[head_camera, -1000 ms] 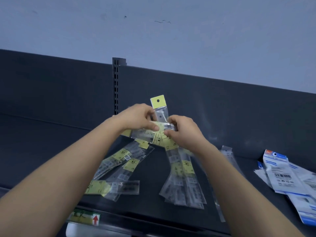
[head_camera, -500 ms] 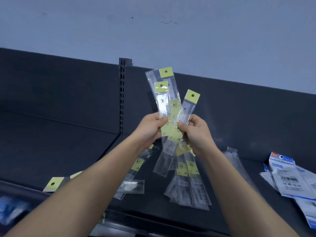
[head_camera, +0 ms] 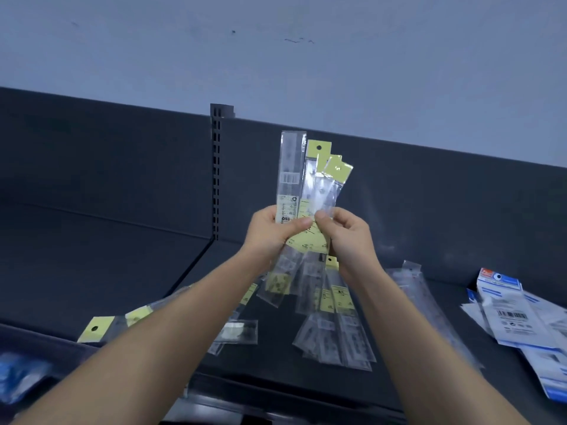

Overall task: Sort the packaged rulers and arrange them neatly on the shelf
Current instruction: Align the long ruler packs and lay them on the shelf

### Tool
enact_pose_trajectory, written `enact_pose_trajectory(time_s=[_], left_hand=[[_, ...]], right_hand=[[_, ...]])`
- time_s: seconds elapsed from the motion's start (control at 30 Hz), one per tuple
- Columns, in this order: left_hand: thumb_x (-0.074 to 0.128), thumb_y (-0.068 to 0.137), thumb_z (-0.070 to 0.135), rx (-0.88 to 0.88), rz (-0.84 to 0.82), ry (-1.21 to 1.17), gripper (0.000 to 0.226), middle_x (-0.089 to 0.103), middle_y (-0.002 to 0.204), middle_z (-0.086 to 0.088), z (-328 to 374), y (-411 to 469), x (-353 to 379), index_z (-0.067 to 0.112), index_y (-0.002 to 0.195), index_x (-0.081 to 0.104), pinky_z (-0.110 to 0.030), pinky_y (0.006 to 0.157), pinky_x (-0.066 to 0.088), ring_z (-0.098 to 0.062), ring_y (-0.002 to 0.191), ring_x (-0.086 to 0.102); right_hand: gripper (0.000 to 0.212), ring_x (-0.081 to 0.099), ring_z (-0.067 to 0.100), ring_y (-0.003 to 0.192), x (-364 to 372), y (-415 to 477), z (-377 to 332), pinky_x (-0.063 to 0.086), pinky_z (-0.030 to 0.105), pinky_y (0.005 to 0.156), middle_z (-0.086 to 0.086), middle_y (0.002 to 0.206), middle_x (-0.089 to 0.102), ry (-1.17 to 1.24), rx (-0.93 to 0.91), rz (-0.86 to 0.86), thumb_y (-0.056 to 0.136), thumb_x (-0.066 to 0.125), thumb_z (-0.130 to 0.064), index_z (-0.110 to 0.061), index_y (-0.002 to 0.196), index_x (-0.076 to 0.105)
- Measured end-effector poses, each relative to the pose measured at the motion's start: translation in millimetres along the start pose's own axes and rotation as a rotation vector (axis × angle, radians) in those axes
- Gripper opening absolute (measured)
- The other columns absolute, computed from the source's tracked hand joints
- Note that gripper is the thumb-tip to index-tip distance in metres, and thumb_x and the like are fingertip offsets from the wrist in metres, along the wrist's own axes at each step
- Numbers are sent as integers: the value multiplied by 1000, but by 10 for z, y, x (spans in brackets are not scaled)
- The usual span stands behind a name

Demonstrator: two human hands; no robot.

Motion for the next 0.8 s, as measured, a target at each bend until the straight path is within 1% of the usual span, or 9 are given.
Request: enact_pose_trajectory(time_s=[0.1, 0.17, 0.27, 0.33, 0.47, 0.53, 0.63, 0.7, 0.8], left_hand=[[69, 87, 16, 36, 1, 87, 9, 66, 65, 7, 62, -28, 52, 8, 84, 66, -17, 49, 44, -4, 52, 60], [58, 96, 27, 32, 50, 228, 30, 54, 56, 8, 48, 4, 7, 9, 72, 54, -25, 50, 39, -8, 47, 47], [45, 101, 31, 18, 36, 318, 33, 72, 81, 3, 23, 25, 26, 3, 94, 62, -36, 63, 48, -17, 65, 61], [44, 100, 33, 36, -11, 382, 30, 73, 103, -3, -3, 2, 105, 19, 117, 65, -39, 77, 51, -25, 87, 67], [44, 98, 45, -48, -134, 354, 35, 66, 118, 7, -114, -59, 247, 32, 125, 62, -40, 108, 40, -11, 114, 58], [46, 100, 24, -36, -184, 374, 33, 64, 115, 6, -115, -73, 286, 23, 132, 56, -36, 104, 44, -12, 108, 59], [53, 93, -1, -69, -103, 294, 28, 66, 97, 0, -58, -54, 196, 18, 113, 61, -24, 72, 52, -12, 78, 62], [62, 89, 1, -179, 13, 152, 12, 68, 89, -3, -89, -11, 60, 12, 94, 62, -28, 71, 52, -15, 73, 61], [71, 84, 13, -231, 80, 100, 14, 68, 84, -8, -103, 52, -64, 14, 74, 61, -30, 67, 43, -19, 70, 53]], right_hand=[[28, 40, 0, 36, -26, -2, 3, 32, 14, 39, -14, 42, 46, 33, 15, 41, 96, 56, -10, -15, 68, 55], [31, 39, 9, 42, -97, 26, 59, 31, 20, 40, -9, 47, 43, 41, 38, 113, 96, 56, -14, -16, 66, 48], [30, 50, 12, 48, -168, 27, 129, 41, 24, 47, -7, 52, 53, 55, 85, 182, 97, 54, -16, -17, 68, 46], [25, 57, 18, 57, -176, 9, 153, 47, 32, 58, -1, 63, 59, 57, 91, 200, 96, 55, -15, -16, 71, 52], [29, 53, 23, 66, -252, -31, 197, 44, 37, 62, 8, 71, 55, 56, 114, 239, 95, 56, -17, -17, 67, 51], [30, 55, 22, 64, -305, -50, 226, 47, 36, 60, 6, 71, 57, 60, 129, 241, 96, 55, -19, -18, 67, 51], [32, 55, 24, 68, -370, -70, 250, 49, 42, 66, 7, 75, 58, 44, 132, 249, 94, 56, -23, -25, 62, 56], [31, 41, 19, 63, -421, -101, 221, 38, 33, 60, 1, 68, 45, -9, 109, 272, 94, 55, -22, -23, 64, 50], [29, 32, 15, 62, -491, -110, 212, 30, 29, 59, -4, 66, 37, -41, 74, 283, 95, 54, -17, -19, 67, 45]])
Point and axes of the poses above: each hand's wrist, its own y-axis towards the middle knuckle, its own x-axis out of the palm, z = x × y, the point moved 8 cm from there along y, towards the middle knuckle
